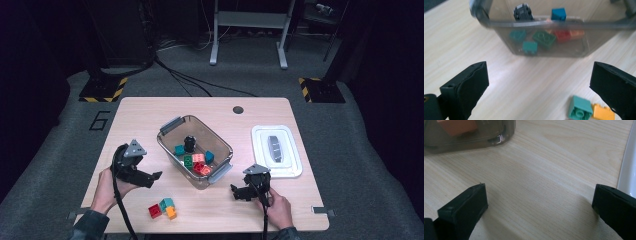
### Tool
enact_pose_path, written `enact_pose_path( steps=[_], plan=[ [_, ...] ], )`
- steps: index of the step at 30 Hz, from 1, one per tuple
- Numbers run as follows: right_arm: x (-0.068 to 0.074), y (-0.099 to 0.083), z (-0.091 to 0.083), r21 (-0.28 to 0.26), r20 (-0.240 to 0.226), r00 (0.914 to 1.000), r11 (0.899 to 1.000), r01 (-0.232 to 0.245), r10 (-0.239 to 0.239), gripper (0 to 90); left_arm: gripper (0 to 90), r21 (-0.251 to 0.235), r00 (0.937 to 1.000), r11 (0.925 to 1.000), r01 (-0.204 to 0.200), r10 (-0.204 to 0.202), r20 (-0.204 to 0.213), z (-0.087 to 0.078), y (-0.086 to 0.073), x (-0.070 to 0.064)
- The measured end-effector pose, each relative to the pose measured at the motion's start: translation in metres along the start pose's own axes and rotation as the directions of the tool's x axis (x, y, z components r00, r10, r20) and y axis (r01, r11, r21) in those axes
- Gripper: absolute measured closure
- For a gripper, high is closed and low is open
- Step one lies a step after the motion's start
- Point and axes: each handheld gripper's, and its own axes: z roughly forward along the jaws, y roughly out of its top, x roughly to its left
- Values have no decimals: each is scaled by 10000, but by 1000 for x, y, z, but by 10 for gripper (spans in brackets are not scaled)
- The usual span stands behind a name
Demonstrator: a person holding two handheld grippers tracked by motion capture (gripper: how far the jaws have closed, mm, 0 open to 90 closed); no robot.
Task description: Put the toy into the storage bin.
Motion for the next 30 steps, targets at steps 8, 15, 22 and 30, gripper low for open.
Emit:
enact_pose_path(
  steps=[8,15,22,30],
  plan=[
    [0,0,0,3,-1,10000,10000,-5,5,0,0,410,9990,9990,153,-170,416,16,-40,-9],
    [0,0,0,1,-1,10000,10000,-3,3,0,0,596,9951,9979,267,-323,938,28,-66,-17],
    [0,0,0,2,-1,10000,10000,-2,2,0,8,1042,9911,9944,177,-313,1296,41,-87,-25],
    [0,0,0,0,-1,10000,10000,2,-2,0,156,1132,9907,9930,-327,172,1351,45,-99,-34]
  ],
)
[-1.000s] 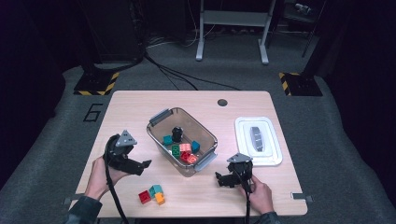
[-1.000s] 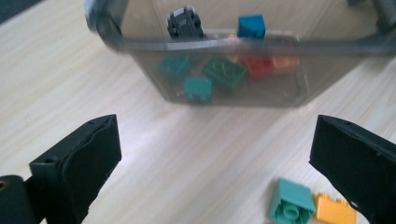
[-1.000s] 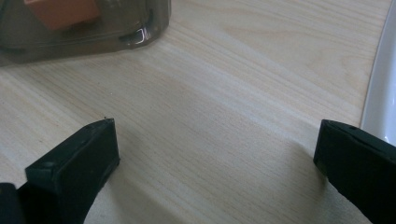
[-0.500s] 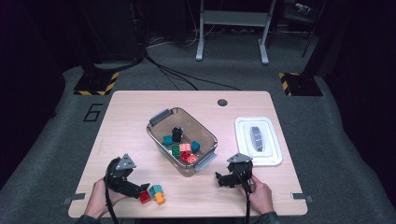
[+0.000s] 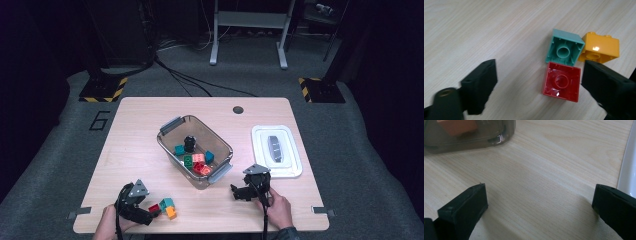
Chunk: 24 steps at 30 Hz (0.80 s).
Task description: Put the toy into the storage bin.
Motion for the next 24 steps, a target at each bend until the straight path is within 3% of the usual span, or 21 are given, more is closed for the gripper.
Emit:
enact_pose_path(
  steps=[2,5,7,11,16,24],
  plan=[
    [0,0,0,1,0,10000,10000,-7,7,0,201,-61,10000,10000,-19,20,73,3,-1,-2],
    [0,0,0,3,-1,10000,10000,-7,7,0,288,252,9997,9995,-204,200,146,6,-2,-5],
    [0,0,0,4,0,10000,10000,-6,6,0,403,465,9995,9984,-315,319,-78,8,-2,-7],
    [0,0,0,2,-1,10000,10000,-9,9,0,564,405,9996,9990,-198,205,-178,6,-5,-3],
    [0,0,0,1,-1,10000,10000,-4,4,0,585,98,9985,9991,406,-402,-380,2,-8,8],
    [0,0,0,1,0,10000,10000,-7,7,0,586,-326,9953,9967,747,-765,-589,-9,-3,18]
  ],
)
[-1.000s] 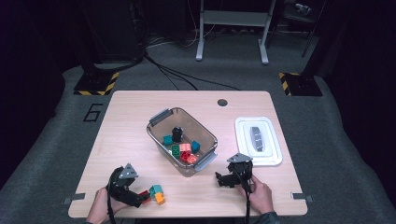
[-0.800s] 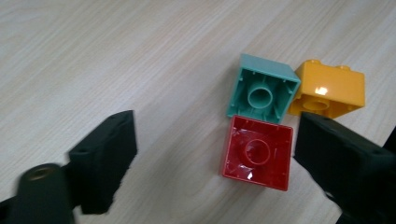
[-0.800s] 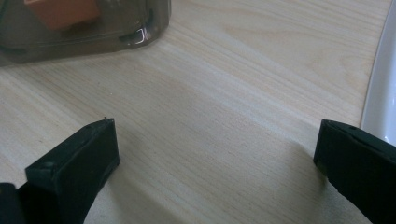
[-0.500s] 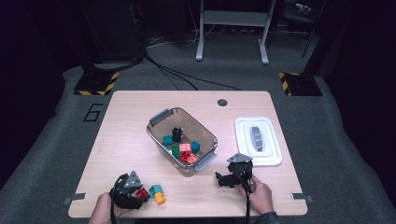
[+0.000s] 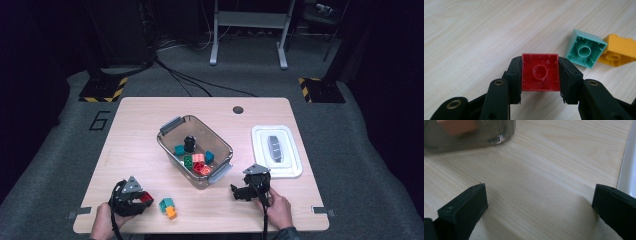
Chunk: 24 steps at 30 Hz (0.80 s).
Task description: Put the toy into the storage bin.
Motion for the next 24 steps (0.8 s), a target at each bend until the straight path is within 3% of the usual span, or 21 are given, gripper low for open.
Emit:
enact_pose_path(
  steps=[5,16,24],
  plan=[
    [0,0,0,2,0,10000,10000,1,-1,0,586,-243,9998,9995,177,-178,0,-7,8,6],
    [0,0,0,1,1,10000,10000,0,0,0,585,-673,9988,9977,124,-155,-462,-23,35,21],
    [0,0,0,0,0,10000,10000,4,-4,0,585,-807,9982,9967,101,-148,-580,-30,56,26]
  ],
)
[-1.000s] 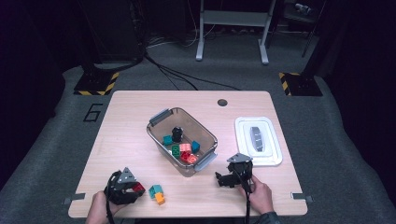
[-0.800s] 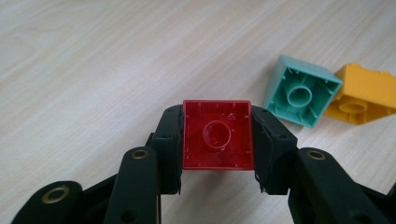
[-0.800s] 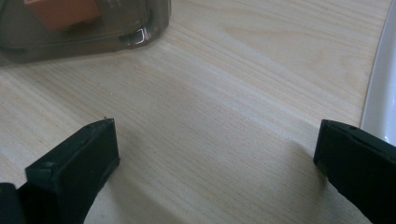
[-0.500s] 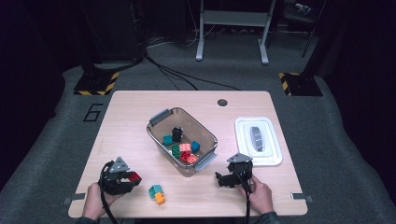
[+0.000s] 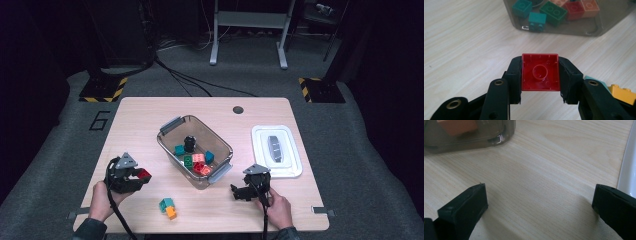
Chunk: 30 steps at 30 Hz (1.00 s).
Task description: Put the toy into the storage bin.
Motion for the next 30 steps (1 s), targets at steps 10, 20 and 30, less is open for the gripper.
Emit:
enact_pose_path(
  steps=[10,20,30],
  plan=[
    [0,0,0,2,0,10000,10000,-1,1,0,585,-304,9998,9995,-82,75,-200,-11,25,7],
    [0,0,0,0,-1,10000,10000,-2,2,0,586,-508,9991,9984,-263,245,-351,-22,55,8],
    [0,0,0,2,1,10000,10000,-2,2,0,586,-625,9983,9971,-438,414,-403,-21,79,6]
  ],
)
